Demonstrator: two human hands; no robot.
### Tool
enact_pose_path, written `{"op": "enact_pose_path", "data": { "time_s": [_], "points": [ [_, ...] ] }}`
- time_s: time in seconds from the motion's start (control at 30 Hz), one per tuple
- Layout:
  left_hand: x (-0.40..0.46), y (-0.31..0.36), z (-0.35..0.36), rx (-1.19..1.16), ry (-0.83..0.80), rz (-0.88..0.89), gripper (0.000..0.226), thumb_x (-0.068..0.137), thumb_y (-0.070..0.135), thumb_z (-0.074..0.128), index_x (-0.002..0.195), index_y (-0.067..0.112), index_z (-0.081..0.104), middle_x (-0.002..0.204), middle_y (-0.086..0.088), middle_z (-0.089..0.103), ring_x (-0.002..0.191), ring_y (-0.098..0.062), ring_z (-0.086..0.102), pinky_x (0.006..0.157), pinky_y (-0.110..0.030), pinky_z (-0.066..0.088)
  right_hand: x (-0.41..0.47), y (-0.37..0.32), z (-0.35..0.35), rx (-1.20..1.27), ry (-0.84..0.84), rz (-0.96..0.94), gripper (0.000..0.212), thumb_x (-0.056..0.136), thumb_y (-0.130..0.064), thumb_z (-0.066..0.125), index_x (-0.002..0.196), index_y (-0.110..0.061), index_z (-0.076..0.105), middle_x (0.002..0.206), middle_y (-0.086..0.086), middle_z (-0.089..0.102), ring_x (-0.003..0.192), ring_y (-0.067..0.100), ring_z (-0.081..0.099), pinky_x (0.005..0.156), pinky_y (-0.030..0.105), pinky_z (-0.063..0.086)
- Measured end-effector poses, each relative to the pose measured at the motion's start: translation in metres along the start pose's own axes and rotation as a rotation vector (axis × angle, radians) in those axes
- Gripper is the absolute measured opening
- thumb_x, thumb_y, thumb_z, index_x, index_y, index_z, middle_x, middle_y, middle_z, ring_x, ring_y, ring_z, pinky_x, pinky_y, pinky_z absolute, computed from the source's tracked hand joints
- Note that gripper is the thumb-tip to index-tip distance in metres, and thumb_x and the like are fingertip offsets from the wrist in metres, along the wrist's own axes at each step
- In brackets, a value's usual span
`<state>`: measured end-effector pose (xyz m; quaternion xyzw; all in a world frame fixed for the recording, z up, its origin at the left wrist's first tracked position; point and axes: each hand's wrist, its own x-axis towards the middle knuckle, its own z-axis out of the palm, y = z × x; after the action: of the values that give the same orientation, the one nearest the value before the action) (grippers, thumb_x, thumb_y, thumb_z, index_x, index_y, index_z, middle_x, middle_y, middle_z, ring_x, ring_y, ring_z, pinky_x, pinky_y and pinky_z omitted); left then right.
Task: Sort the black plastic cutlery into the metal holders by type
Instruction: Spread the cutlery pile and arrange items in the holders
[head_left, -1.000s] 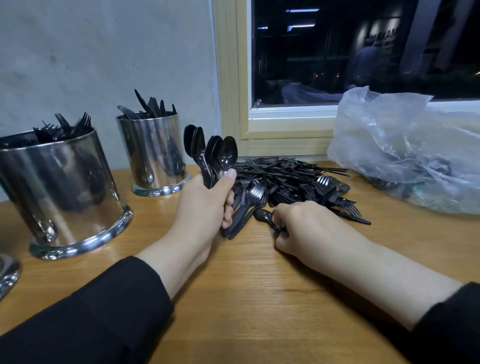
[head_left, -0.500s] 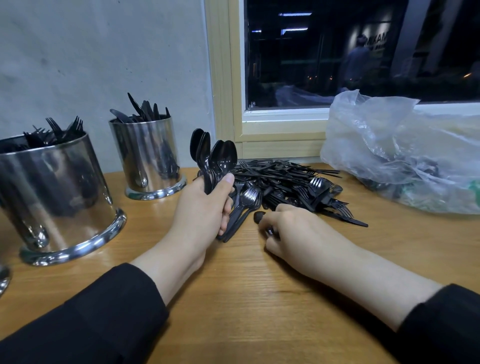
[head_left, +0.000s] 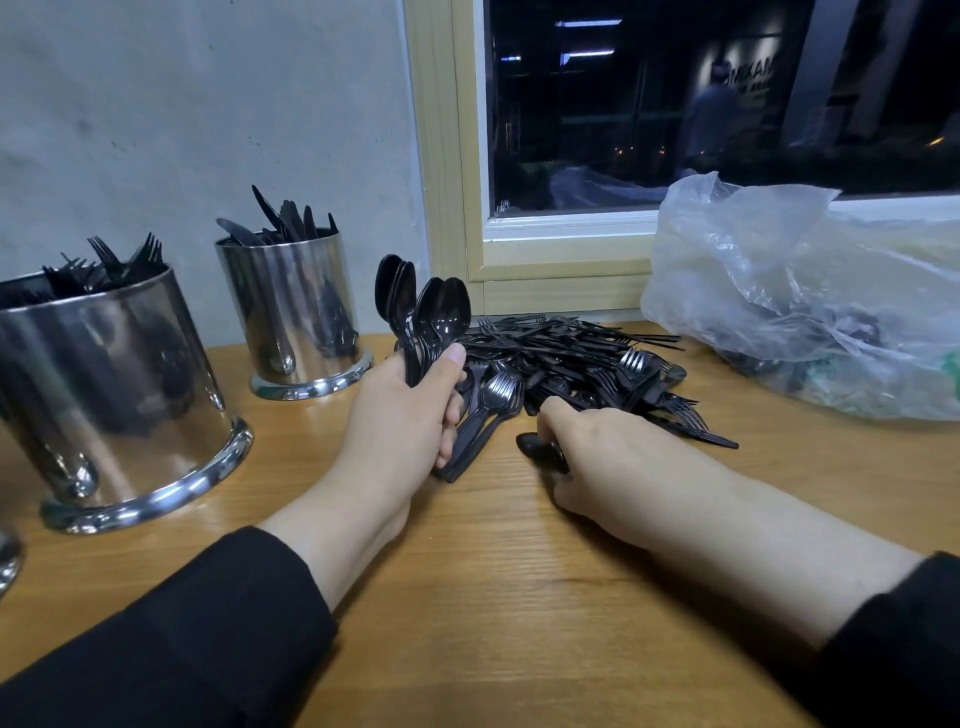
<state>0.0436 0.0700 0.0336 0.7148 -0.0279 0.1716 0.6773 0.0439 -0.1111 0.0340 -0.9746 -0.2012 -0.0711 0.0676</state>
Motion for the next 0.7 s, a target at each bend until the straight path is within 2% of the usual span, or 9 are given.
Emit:
{"op": "enact_pose_path", "data": {
  "time_s": [0.07,0.13,0.23,0.3,0.37,0.5,0.6,0.7],
  "points": [
    [0.000,0.001,0.000,-0.002,0.000,-0.001,0.027,0.104,0.035,0.057,0.087,0.013,0.057,0.058,0.003,0.050,0.045,-0.016,0.040,0.043,-0.026,0.032,-0.001,0.002,0.001,0.018,0.009,-0.017,0.023,0.088,-0.020,0.055,0.107,-0.022,0.042,0.092,0.005,0.063,0.088,0.032,0.062,0.072,0.043,0.053],
    [0.000,0.001,0.000,0.001,0.002,0.001,0.027,0.104,0.035,0.057,0.087,0.014,0.057,0.058,0.003,0.051,0.045,-0.016,0.040,0.043,-0.026,0.033,-0.003,0.002,0.000,0.037,0.025,-0.038,0.025,0.093,-0.025,0.052,0.117,-0.022,0.045,0.100,0.005,0.066,0.095,0.031,0.063,0.078,0.042,0.052],
    [0.000,0.001,0.000,0.003,0.003,0.002,0.027,0.104,0.035,0.057,0.087,0.014,0.057,0.057,0.003,0.051,0.045,-0.016,0.040,0.043,-0.026,0.032,-0.004,0.000,0.004,0.018,0.060,-0.074,0.038,0.099,-0.049,0.050,0.127,-0.023,0.050,0.110,0.004,0.066,0.106,0.028,0.062,0.087,0.038,0.051],
    [0.000,0.000,0.000,0.009,0.003,0.001,0.027,0.104,0.035,0.057,0.088,0.013,0.057,0.058,0.004,0.051,0.045,-0.017,0.040,0.043,-0.027,0.033,-0.001,-0.001,0.008,-0.004,0.074,-0.066,0.042,0.096,-0.059,0.050,0.118,-0.024,0.057,0.104,0.001,0.063,0.104,0.028,0.062,0.087,0.038,0.051],
    [-0.001,0.001,0.000,0.008,0.004,-0.001,0.027,0.104,0.035,0.057,0.088,0.013,0.057,0.057,0.004,0.051,0.045,-0.016,0.040,0.042,-0.027,0.033,0.001,-0.001,0.012,-0.015,0.101,-0.053,0.037,0.096,-0.057,0.051,0.106,-0.024,0.062,0.097,-0.001,0.059,0.099,0.027,0.062,0.083,0.038,0.053],
    [-0.002,0.003,0.001,-0.038,0.002,-0.015,0.025,0.102,0.030,0.061,0.084,0.015,0.053,0.055,0.005,0.043,0.046,-0.014,0.034,0.040,-0.024,0.029,0.004,0.000,0.012,-0.024,0.171,-0.063,0.026,0.097,-0.039,0.050,0.096,-0.020,0.067,0.095,-0.002,0.058,0.093,0.027,0.064,0.078,0.038,0.055],
    [-0.003,0.004,0.001,-0.069,-0.004,-0.021,0.024,0.103,0.029,0.061,0.086,0.013,0.056,0.054,0.005,0.042,0.046,-0.014,0.034,0.041,-0.025,0.029,0.006,0.005,0.004,0.155,0.321,-0.088,0.022,0.098,-0.034,0.054,0.084,-0.022,0.067,0.083,-0.006,0.057,0.083,0.022,0.062,0.074,0.034,0.049],
    [-0.004,0.006,0.002,-0.070,-0.039,-0.030,0.028,0.105,0.031,0.056,0.090,0.008,0.058,0.056,0.000,0.049,0.045,-0.018,0.044,0.041,-0.027,0.037,0.004,0.006,-0.012,0.614,0.446,-0.028,0.024,0.097,-0.028,0.062,0.073,-0.025,0.062,0.064,-0.007,0.061,0.060,0.009,0.055,0.059,0.023,0.042]
  ]
}}
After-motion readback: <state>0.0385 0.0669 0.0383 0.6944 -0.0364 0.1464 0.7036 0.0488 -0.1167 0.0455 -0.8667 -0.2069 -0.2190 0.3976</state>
